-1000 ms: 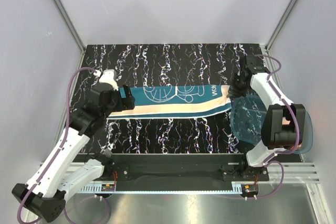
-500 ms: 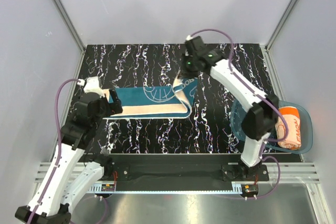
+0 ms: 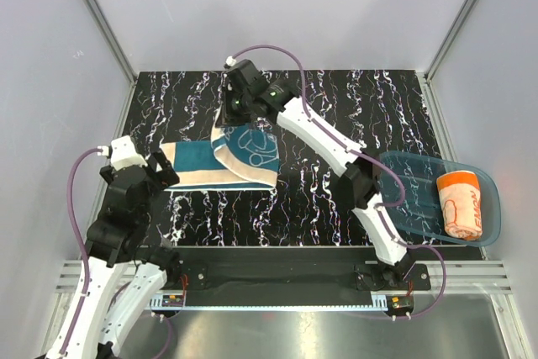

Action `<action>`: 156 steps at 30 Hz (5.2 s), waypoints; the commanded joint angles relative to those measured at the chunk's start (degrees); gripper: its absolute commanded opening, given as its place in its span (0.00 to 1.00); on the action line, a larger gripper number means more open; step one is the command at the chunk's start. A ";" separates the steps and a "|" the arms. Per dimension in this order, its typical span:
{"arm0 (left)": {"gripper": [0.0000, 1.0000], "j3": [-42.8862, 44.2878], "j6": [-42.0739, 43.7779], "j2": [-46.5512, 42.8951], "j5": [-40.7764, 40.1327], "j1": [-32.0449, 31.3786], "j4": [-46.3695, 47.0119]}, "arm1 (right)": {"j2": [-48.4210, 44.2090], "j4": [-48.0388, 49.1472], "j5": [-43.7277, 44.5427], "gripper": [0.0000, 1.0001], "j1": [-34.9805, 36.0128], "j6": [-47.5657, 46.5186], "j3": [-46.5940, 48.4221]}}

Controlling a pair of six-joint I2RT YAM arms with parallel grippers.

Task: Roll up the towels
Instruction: Fold the towel

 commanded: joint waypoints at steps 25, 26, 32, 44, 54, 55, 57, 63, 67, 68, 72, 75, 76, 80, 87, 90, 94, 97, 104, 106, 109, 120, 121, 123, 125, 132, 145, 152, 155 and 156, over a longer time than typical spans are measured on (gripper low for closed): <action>0.99 -0.01 -0.56 -1.71 -4.03 0.32 1.95 | 15.45 22.17 -10.07 0.00 7.77 7.93 7.99; 0.99 -0.01 -0.56 -1.71 -4.12 0.32 1.95 | 15.97 22.71 -10.07 0.00 7.77 8.10 7.99; 0.99 -0.10 -0.38 -1.62 -3.85 0.32 1.95 | 18.96 26.40 -10.95 0.00 7.78 10.04 8.60; 0.99 -0.01 -0.38 -1.10 -4.99 0.32 1.68 | 27.05 41.58 -15.15 0.81 8.04 16.71 10.71; 0.99 14.55 -1.87 1.70 6.92 0.32 0.54 | 7.32 46.70 -11.14 1.00 4.01 9.86 -12.26; 0.99 17.54 -4.40 3.20 12.79 0.32 1.32 | 5.45 45.23 -10.35 1.00 2.86 9.78 -13.97; 0.99 27.17 -8.45 8.38 18.44 0.32 2.21 | 0.72 42.77 -9.11 1.00 -0.73 8.73 -17.92; 0.99 40.41 -25.50 16.65 37.26 0.32 14.14 | -8.44 30.98 -0.06 1.00 -8.38 0.81 -29.07; 0.99 41.03 -32.02 18.76 40.09 0.32 23.03 | -9.43 30.62 1.53 1.00 -12.69 -0.60 -34.81; 0.99 41.21 -32.63 19.20 40.35 0.32 24.09 | -9.08 30.27 1.70 1.00 -13.40 -0.86 -35.16; 0.99 42.70 -33.34 21.14 41.06 0.32 26.56 | -4.26 27.38 1.62 1.00 -15.69 -2.09 -32.19; 0.99 43.32 -33.08 22.46 40.71 0.32 27.08 | -1.17 25.88 0.83 1.00 -15.87 -2.79 -30.60; 0.99 43.23 -33.16 22.98 40.71 0.32 27.69 | -0.73 26.22 -0.13 1.00 -15.87 -2.53 -30.77; 0.99 44.19 -32.64 23.95 39.13 0.32 27.35 | 0.59 28.07 -1.99 1.00 -15.87 -1.74 -33.14; 0.99 45.51 -31.23 24.57 35.88 -0.03 25.25 | -0.11 30.62 -2.16 1.00 -15.87 -1.56 -38.94; 0.99 45.34 -30.53 23.25 32.73 -0.74 27.34 | -0.28 31.32 -2.86 1.00 -15.87 -1.30 -40.26; 0.99 39.37 -33.69 19.74 29.73 -1.70 31.92 | -0.98 33.25 -4.62 1.00 -15.87 0.10 -41.84; 0.99 38.75 -34.40 19.73 29.46 -1.88 31.66 | -2.13 35.36 -5.94 1.00 -15.87 1.25 -43.69; 0.99 39.54 -34.75 20.52 31.66 -1.97 33.85 | -3.01 36.34 -6.82 1.00 -15.78 1.51 -45.54; 0.99 39.19 -35.27 20.53 30.34 -1.97 33.15 | -3.01 36.68 -7.17 1.00 -15.87 1.69 -45.71; 0.99 38.66 -36.41 20.61 30.34 -1.97 34.20 | -2.83 37.83 -8.40 1.00 -15.78 2.21 -45.71; 0.99 38.83 -35.72 21.14 31.74 -1.97 33.50 | -2.04 40.81 -11.21 0.84 -14.11 3.44 -47.64; 0.99 38.84 -35.71 21.31 31.66 -1.97 33.33 | -2.04 41.08 -11.74 0.82 -13.94 3.53 -47.82; 0.99 38.22 -36.24 21.05 31.48 -1.97 33.15 | -1.60 41.17 -12.09 0.77 -14.02 3.45 -48.00; 0.99 37.70 -35.89 20.79 30.61 -1.97 32.71 | -1.60 41.43 -12.36 0.67 -14.02 3.53 -48.17; 0.99 34.35 -21.51 19.20 23.68 -1.97 23.68 | -2.65 40.21 -10.43 0.25 -14.46 1.95 -49.05; 0.99 14.86 -9.26 30.71 28.23 -1.35 17.67 | -16.26 34.85 -5.95 0.00 -21.75 -5.42 -60.82; 0.97 5.35 -9.26 38.96 33.50 -1.44 24.10 | -21.72 30.98 -4.80 0.00 -27.90 -9.29 -65.22; 0.93 2.72 -9.17 41.87 33.41 -1.44 25.23 | -23.75 30.18 -4.19 0.00 -29.49 -10.61 -66.89; 0.91 2.02 -8.91 42.67 33.15 -1.44 25.76 | -24.01 30.01 -4.53 0.00 -30.36 -10.88 -67.24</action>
